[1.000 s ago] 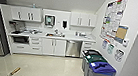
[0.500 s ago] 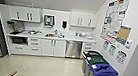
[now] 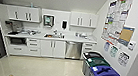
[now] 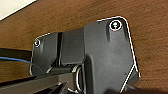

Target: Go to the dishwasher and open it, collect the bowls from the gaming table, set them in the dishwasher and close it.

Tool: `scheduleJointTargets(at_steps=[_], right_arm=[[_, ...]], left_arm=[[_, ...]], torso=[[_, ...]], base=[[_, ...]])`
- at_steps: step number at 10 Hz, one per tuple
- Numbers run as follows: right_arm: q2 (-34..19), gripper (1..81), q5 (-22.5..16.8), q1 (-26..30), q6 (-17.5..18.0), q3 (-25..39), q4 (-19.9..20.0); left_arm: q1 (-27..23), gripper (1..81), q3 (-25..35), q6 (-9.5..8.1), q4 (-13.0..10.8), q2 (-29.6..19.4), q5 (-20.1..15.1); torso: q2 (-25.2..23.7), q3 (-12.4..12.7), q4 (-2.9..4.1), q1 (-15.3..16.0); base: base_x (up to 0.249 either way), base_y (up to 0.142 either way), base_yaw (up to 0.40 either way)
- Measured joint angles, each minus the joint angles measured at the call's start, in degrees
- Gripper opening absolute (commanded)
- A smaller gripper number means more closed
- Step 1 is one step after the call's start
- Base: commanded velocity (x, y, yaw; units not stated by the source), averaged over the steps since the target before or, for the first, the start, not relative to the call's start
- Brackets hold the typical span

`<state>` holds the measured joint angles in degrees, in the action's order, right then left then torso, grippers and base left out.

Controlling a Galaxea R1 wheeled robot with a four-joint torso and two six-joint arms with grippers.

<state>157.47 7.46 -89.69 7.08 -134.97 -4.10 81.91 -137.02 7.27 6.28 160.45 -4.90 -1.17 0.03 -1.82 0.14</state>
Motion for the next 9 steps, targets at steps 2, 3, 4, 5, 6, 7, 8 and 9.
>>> scheduleJointTargets(at_steps=[2, 3, 4, 5, 6, 7, 8, 9], right_arm=[[0.0, 81.1, 0.0, 0.0, 0.0, 0.0, 0.0], [0.0, 81.1, 0.0, 0.0, 0.0, 0.0, 0.0], [0.0, 81.1, 0.0, 0.0, 0.0, 0.0, 0.0], [0.0, 81.1, 0.0, 0.0, 0.0, 0.0, 0.0], [0.0, 81.1, 0.0, 0.0, 0.0, 0.0, 0.0], [0.0, 81.1, 0.0, 0.0, 0.0, 0.0, 0.0], [0.0, 81.1, 0.0, 0.0, 0.0, 0.0, 0.0], [0.0, 81.1, 0.0, 0.0, 0.0, 0.0, 0.0]], left_arm=[[0.0, 81.1, 0.0, 0.0, 0.0, 0.0, 0.0], [0.0, 81.1, 0.0, 0.0, 0.0, 0.0, 0.0], [0.0, 81.1, 0.0, 0.0, 0.0, 0.0, 0.0], [0.0, 81.1, 0.0, 0.0, 0.0, 0.0, 0.0], [0.0, 81.1, 0.0, 0.0, 0.0, 0.0, 0.0], [0.0, 81.1, 0.0, 0.0, 0.0, 0.0, 0.0], [0.0, 81.1, 0.0, 0.0, 0.0, 0.0, 0.0], [0.0, 81.1, 0.0, 0.0, 0.0, -0.1, 0.0]], torso=[[0.0, 0.0, 0.0, 0.0], [0.0, 0.0, 0.0, 0.0], [0.0, 0.0, 0.0, 0.0], [0.0, 0.0, 0.0, 0.0], [0.0, 0.0, 0.0, 0.0], [0.0, 0.0, 0.0, 0.0], [0.0, 0.0, 0.0, 0.0], [0.0, 0.0, 0.0, 0.0]], base=[[0.135, 0.0, 0.0], [0.135, 0.0, 0.0], [0.135, 0.0, 0.0], [0.135, 0.0, 0.0], [0.135, 0.0, 0.0], [0.134, 0.0, 0.0], [0.135, 0.0, 0.0], [0.135, 0.0, 0.0]])
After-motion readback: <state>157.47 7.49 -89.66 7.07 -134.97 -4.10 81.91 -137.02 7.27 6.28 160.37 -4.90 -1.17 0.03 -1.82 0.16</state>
